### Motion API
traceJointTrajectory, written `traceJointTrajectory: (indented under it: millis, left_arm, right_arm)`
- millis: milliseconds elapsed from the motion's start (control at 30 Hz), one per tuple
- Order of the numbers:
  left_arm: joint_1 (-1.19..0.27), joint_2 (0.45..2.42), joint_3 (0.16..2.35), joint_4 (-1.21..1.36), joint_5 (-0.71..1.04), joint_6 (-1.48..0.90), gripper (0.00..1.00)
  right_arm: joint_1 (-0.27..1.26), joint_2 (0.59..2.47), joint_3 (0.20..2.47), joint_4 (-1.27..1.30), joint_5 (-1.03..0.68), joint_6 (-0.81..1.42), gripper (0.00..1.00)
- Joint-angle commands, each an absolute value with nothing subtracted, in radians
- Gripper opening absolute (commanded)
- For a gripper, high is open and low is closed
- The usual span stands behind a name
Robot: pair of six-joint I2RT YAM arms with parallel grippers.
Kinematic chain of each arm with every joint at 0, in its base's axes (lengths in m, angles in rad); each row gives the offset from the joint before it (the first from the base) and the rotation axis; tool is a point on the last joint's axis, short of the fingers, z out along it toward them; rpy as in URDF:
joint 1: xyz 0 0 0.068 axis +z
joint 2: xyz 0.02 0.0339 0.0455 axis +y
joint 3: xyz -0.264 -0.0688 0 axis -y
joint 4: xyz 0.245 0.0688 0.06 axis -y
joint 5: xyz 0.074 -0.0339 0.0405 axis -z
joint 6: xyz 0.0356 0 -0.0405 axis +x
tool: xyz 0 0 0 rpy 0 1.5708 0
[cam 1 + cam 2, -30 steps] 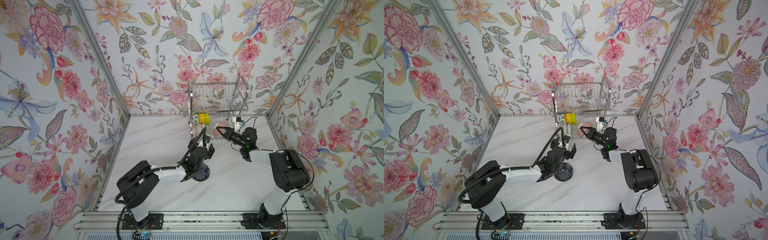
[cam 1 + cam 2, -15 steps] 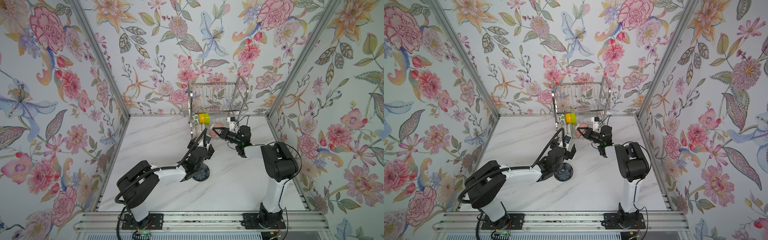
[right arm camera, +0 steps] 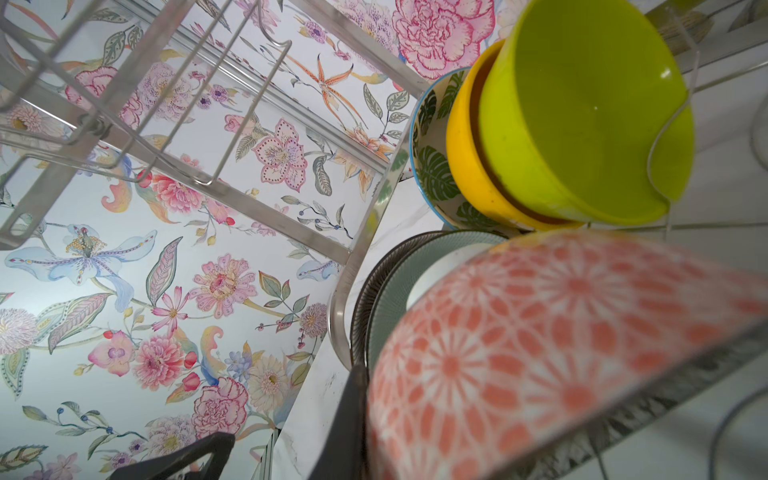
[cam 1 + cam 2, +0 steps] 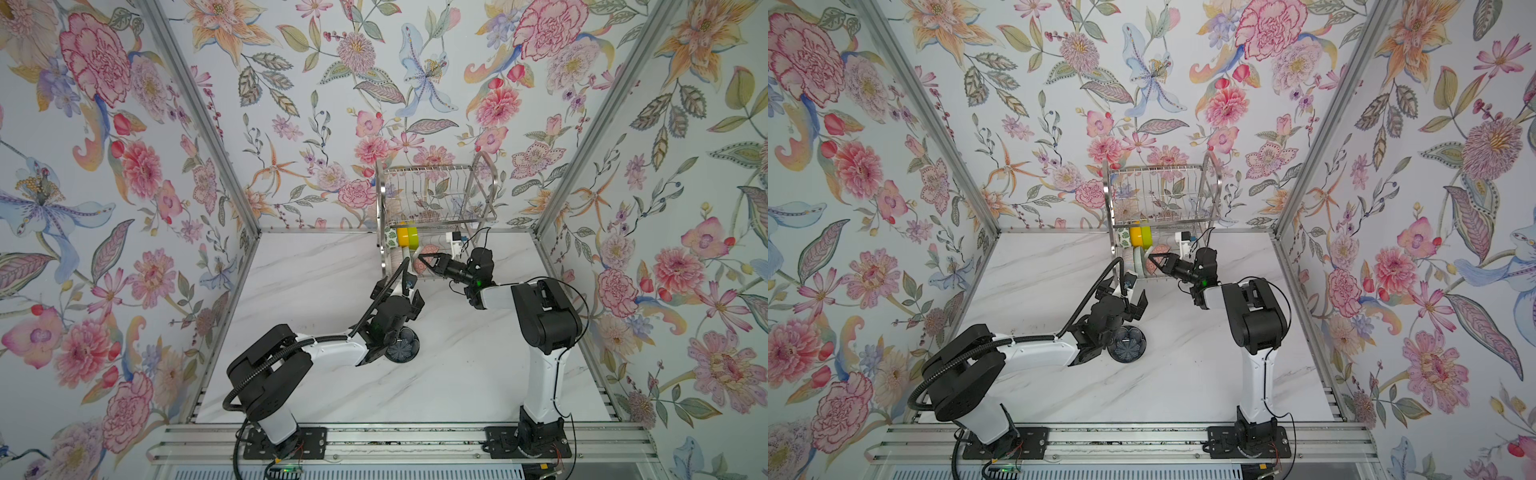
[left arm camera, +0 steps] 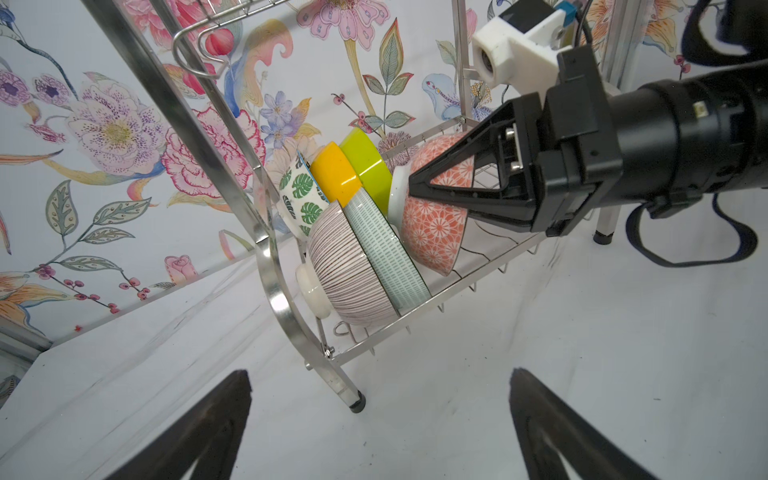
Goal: Load the bowls into the dish rack
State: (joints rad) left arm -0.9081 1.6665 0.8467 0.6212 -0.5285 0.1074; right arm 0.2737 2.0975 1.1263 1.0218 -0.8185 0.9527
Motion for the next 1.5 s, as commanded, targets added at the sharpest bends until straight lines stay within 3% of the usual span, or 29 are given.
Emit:
traceJointTrajectory:
  millis: [0, 467, 1067, 1467]
  left_arm:
    - [-0.897, 1.634, 0.828, 0.608, -0.538, 0.091, 0.99]
    - [-0.891, 1.627, 0.826, 0.597, -0.540, 0.090, 0.99]
    - [-0.890, 1.621, 0.815, 0.586, -0.540, 0.066, 0.99]
    - [-0.891, 1.621, 0.810, 0.582, -0.539, 0.054, 0.99]
  right_arm:
    - [0.282, 2.114, 1.179, 1.092, -0.862, 0.934, 0.00]
    - [0.290, 2.154, 1.226, 1.009, -0.887, 0.913, 0.00]
    - [0.283, 2.121, 1.307, 0.529, -0.753, 0.654, 0.01]
    - [0.285, 2.097, 1.351, 0.352, -0.687, 0.551, 0.13]
